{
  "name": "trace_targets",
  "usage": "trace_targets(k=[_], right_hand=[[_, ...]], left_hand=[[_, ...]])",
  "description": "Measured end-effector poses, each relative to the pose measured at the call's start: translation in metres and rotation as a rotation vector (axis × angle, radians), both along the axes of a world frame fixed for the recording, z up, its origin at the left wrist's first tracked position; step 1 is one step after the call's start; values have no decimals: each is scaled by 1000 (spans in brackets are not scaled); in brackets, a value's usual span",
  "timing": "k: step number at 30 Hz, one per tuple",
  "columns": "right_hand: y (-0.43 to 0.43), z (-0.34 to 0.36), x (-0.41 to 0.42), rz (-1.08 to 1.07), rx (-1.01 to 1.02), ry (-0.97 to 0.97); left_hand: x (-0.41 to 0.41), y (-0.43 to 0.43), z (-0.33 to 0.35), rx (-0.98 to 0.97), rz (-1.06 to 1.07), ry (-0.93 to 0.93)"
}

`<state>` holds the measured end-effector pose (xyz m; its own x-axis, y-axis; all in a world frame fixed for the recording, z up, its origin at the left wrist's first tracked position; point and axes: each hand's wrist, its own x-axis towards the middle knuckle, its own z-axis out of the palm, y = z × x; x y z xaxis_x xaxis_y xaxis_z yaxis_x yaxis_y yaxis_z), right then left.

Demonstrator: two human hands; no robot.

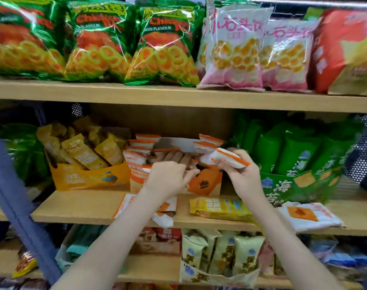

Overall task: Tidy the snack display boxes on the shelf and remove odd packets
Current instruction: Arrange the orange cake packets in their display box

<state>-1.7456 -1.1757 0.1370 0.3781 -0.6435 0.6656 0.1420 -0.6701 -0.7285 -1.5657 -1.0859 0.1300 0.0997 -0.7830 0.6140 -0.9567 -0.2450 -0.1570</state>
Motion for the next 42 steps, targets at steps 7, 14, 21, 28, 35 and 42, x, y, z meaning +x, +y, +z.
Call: trace_targets(k=[7, 14, 21, 28, 35, 42], right_hand=[[-15, 9, 7, -99, -22, -73], [-26, 5, 5, -190, -185, 184], [-15, -21, 26, -31, -331, 614], [-17, -13, 20, -165, -401, 525], [-17, -8, 41, -426, -625, 759], [-4, -11, 37, -558, -863, 804]], left_hand=[[6, 1, -3, -62, -44, -32], [12, 2, -2, -63, -18, -31], [18, -2, -5, -56, -129, -76], [17, 2, -8, 48, -177, -69], [8, 14, -23, -2, -191, -94], [1, 23, -31, -36, -176, -159]])
